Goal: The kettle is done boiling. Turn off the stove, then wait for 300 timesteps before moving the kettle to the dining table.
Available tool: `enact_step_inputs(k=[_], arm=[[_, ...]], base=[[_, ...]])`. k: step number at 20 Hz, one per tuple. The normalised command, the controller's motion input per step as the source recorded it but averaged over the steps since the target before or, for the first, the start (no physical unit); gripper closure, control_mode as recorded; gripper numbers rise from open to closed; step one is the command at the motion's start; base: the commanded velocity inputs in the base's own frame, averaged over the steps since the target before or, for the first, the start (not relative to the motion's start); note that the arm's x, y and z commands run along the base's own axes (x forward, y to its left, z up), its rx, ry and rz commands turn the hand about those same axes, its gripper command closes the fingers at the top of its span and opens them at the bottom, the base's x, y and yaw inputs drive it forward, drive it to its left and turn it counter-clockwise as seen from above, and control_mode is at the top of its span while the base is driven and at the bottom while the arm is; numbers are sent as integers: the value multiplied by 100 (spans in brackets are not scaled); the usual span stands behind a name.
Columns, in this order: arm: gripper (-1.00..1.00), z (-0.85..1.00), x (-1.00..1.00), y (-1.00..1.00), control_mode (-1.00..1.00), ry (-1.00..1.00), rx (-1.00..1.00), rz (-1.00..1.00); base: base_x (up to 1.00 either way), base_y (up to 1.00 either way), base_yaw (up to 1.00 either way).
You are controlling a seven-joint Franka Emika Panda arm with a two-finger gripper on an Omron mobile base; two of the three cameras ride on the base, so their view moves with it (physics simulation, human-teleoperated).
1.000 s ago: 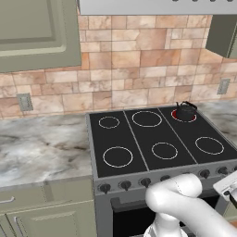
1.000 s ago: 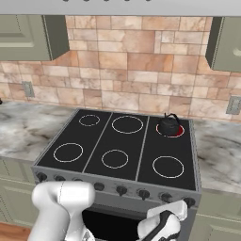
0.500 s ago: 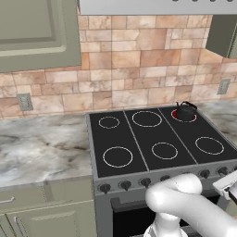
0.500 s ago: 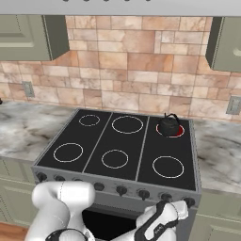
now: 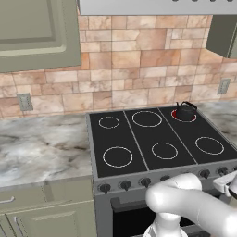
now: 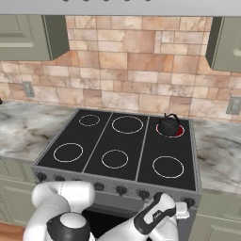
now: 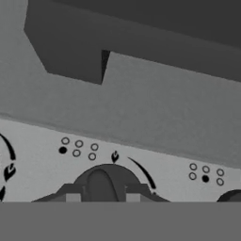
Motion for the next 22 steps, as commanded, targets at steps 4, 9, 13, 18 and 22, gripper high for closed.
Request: enact_step_inputs(k=[4, 9, 13, 18, 22], arm=[[100, -3, -8, 15, -100, 7, 21, -6], [100, -2, -11, 5, -100, 2, 24, 0], [100, 0, 0, 12, -100, 4, 26, -3], [100, 0, 0, 13, -100, 6, 25, -4], [100, 0, -1, 16, -100, 7, 22, -5]], base=[[0, 0, 0], [0, 0, 0], [0, 0, 0], [0, 0, 0], [0, 0, 0]])
